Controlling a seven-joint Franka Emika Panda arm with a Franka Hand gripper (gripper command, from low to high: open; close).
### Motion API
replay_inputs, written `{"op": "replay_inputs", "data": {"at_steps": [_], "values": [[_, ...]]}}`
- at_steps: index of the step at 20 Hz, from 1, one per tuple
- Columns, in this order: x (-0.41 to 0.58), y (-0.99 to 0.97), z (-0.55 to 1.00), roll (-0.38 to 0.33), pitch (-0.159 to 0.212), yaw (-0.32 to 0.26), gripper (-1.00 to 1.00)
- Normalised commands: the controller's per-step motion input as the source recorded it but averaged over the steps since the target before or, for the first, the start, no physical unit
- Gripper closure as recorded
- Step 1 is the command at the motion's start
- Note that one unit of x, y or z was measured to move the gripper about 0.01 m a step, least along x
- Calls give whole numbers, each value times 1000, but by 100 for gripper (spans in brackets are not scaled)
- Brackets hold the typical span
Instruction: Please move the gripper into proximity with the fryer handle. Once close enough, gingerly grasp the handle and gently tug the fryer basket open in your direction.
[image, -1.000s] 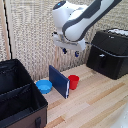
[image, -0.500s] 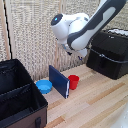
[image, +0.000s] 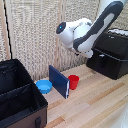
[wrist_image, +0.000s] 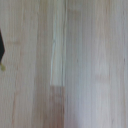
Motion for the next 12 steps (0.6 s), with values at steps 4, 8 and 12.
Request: {"op": "replay_inputs", "data": {"at_steps": [4, 8, 12], "values": [[-137, -514, -368, -91, -70, 29, -100], [-106, -544, -332, -53, -73, 50, -100], [-2, -542, -291, -29, -64, 87, -100]]}}
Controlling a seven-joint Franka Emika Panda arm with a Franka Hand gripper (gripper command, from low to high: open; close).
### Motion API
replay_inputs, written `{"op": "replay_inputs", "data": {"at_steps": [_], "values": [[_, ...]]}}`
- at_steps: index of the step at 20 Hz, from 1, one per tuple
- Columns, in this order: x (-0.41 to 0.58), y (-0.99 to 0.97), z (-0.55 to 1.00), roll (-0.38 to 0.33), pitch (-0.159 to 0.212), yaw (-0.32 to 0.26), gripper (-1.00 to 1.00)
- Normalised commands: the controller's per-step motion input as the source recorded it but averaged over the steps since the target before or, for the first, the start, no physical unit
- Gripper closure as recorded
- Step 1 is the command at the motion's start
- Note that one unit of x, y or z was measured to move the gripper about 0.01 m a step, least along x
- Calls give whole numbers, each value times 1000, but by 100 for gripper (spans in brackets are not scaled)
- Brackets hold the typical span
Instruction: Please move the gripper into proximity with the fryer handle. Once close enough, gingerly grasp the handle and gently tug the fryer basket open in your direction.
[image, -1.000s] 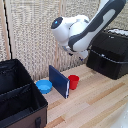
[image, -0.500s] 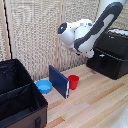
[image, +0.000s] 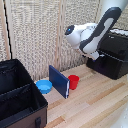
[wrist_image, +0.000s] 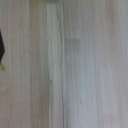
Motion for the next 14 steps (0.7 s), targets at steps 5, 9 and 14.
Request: {"op": "replay_inputs", "data": {"at_steps": [5, 9, 14], "values": [[-3, -570, -276, -40, -29, 111, -100], [0, -571, -249, -56, -2, 134, -100], [0, -550, -195, -70, 0, 182, -100]]}}
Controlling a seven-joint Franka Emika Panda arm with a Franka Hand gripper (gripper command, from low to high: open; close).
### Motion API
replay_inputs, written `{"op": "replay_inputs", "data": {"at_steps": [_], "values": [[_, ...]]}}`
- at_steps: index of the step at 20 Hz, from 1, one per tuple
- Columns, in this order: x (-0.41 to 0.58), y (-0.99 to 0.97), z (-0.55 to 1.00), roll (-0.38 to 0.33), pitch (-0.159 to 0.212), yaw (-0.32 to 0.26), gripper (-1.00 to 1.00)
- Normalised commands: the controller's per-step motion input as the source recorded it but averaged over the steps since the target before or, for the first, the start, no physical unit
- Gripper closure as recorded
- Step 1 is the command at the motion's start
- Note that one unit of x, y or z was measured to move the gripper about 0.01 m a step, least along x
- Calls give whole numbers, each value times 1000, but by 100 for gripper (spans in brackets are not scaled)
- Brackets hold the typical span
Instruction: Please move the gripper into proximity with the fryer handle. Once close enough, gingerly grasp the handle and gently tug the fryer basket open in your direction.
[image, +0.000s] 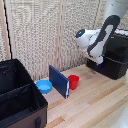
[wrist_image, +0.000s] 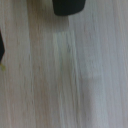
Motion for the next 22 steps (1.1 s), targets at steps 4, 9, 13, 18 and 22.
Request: {"op": "replay_inputs", "data": {"at_steps": [4, 9, 13, 18, 22], "values": [[0, -459, -49, -110, -9, 238, -100], [-3, -318, 9, -147, -36, 259, -100], [-116, -244, 174, -166, -13, 242, -100], [-367, -235, 369, -169, 92, 160, -100], [-516, -326, 257, -69, 94, 77, -100]]}}
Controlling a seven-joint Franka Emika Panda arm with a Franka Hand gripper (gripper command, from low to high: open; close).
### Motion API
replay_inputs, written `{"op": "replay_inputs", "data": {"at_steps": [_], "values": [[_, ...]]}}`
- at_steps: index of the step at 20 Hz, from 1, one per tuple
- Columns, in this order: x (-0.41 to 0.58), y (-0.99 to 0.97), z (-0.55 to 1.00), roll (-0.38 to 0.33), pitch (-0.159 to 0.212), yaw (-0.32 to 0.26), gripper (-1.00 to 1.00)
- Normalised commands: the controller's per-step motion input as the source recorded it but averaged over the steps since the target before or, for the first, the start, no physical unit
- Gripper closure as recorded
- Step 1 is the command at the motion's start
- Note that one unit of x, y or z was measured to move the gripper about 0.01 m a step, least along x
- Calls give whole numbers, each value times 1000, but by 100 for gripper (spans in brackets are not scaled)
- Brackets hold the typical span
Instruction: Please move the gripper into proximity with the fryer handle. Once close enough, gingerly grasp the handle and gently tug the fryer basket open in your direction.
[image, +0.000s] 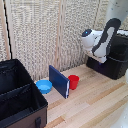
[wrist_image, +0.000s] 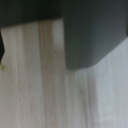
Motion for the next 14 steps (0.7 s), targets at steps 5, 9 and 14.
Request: {"op": "replay_inputs", "data": {"at_steps": [5, 9, 14], "values": [[-173, -449, 102, 7, 11, 0, -100], [79, -249, 2, 31, 11, 23, 100], [2, 44, -13, 0, 3, -30, 100]]}}
